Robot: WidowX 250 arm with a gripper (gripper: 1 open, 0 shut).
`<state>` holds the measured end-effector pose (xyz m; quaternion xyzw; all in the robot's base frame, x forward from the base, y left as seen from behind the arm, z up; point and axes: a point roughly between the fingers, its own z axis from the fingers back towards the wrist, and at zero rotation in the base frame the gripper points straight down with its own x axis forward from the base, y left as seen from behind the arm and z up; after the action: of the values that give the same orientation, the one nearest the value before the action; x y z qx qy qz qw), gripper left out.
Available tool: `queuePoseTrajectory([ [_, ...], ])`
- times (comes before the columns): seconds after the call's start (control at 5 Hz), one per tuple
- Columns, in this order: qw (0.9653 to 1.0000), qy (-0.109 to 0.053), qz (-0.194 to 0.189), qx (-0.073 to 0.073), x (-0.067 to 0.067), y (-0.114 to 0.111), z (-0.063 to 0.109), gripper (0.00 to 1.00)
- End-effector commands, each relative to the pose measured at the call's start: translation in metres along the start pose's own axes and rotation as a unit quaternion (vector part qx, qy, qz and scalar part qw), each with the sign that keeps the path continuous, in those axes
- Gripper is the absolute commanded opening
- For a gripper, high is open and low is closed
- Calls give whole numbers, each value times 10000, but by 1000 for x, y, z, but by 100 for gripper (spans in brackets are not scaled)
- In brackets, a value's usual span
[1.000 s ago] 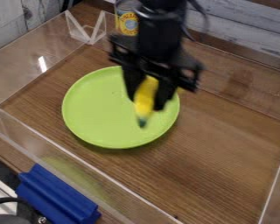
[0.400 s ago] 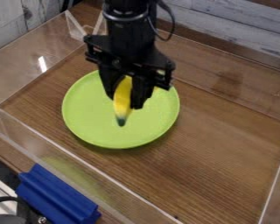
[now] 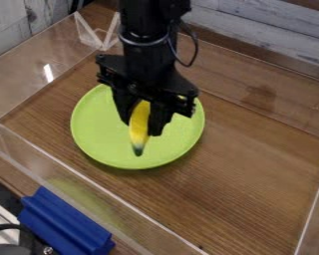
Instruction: Put the banana in the green plate
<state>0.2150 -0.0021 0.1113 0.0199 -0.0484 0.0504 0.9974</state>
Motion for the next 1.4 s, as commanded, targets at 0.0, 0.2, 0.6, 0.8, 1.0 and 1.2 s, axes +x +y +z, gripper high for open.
queuePoseTrajectory([
  [0.0,9999,-156,23,19,4,-4,2,0],
  [0.2,9998,-171,66,34,4,-8,-3,0],
  [0.6,9996,-213,176,71,5,-10,-11,0],
  [0.8,9994,-232,225,74,4,-11,-13,0],
  [1.0,9993,-251,271,78,4,-11,-13,0],
  [1.2,9991,-266,314,86,4,-11,-14,0],
])
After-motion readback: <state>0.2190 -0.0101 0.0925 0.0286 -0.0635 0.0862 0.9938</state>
